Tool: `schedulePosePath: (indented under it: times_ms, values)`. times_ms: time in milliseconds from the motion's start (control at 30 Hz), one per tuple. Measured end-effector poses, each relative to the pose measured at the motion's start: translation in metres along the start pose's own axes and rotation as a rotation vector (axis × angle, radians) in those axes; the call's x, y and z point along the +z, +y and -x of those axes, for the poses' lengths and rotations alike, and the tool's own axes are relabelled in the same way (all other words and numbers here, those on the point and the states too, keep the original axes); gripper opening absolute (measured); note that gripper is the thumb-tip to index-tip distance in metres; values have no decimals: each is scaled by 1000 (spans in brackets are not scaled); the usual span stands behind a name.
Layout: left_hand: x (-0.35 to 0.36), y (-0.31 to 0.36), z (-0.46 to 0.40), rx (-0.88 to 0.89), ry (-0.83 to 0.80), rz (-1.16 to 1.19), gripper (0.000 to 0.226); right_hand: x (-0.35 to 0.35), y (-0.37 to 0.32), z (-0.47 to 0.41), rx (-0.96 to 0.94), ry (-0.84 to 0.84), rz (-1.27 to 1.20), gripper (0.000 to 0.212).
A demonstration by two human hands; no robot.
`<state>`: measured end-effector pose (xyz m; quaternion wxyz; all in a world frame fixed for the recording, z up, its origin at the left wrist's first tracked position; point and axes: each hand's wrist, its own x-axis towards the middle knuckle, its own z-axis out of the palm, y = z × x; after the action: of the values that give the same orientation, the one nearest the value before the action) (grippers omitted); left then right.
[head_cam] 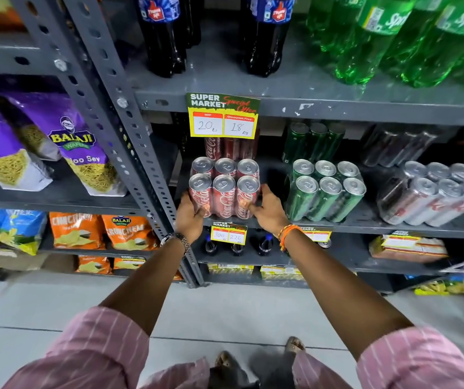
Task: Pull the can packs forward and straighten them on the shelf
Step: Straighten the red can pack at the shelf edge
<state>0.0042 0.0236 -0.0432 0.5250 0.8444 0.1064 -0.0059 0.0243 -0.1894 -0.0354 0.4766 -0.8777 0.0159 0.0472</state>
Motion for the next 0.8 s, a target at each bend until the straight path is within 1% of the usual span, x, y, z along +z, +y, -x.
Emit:
schedulePosePath:
  times_ms: [267, 433, 600, 800]
  values:
    - [0, 4, -3, -26, -10, -39, 53, 0, -5, 0, -4, -1, 23, 38]
    - [-1, 3, -4, -10, -15, -81, 50, 3, -5, 0, 17, 14, 36, 34]
    - [0, 5, -6, -10, -4, -107, 52, 3, -6, 3, 20, 28, 34, 33]
    - [1, 5, 0, 10, 3, -124, 48, -2, -11, 5, 53, -17, 35, 31]
